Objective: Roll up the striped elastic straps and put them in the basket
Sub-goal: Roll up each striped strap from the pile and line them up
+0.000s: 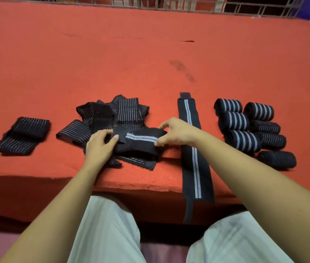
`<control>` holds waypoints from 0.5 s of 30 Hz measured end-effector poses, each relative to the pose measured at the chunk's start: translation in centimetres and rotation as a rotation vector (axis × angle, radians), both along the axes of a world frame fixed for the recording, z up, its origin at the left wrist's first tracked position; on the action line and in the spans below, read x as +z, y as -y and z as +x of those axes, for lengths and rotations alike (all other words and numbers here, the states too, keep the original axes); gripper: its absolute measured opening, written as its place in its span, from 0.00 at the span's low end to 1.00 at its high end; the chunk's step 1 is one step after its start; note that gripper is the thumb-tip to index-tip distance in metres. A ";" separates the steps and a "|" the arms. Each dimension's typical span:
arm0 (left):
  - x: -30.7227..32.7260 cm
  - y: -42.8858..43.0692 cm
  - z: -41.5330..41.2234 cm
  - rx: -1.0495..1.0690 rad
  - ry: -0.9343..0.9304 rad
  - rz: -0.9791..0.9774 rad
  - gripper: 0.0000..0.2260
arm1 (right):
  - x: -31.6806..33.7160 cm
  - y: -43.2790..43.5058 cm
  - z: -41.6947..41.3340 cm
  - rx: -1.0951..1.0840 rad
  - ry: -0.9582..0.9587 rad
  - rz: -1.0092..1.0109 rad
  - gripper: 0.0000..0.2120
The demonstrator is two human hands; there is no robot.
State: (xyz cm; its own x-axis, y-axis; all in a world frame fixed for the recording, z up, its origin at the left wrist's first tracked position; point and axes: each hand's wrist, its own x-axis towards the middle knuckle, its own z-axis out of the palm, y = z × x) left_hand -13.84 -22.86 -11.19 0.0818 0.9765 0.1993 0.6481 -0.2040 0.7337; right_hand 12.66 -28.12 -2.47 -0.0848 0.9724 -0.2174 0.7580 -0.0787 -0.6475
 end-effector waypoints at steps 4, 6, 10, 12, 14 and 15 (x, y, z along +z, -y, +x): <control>0.0 -0.1 -0.5 -0.046 0.116 -0.042 0.17 | 1.0 -1.1 -3.9 0.021 0.001 0.096 0.20; 0.2 0.3 -0.7 -0.073 0.178 -0.066 0.12 | 0.3 -1.8 -5.6 0.005 0.072 0.163 0.23; 0.0 0.4 -1.3 -0.147 0.195 -0.057 0.11 | -0.9 -2.4 -6.8 0.039 0.184 0.211 0.24; -0.1 0.4 -1.4 -0.182 0.202 -0.053 0.12 | -1.3 -2.4 -6.7 0.097 0.191 0.216 0.24; -0.2 0.4 -1.3 -0.196 0.221 -0.053 0.14 | -1.8 -2.3 -6.8 0.112 0.147 0.234 0.23; -0.3 0.6 -1.2 -0.206 0.246 -0.066 0.13 | -2.1 -2.4 -6.9 0.095 0.101 0.240 0.22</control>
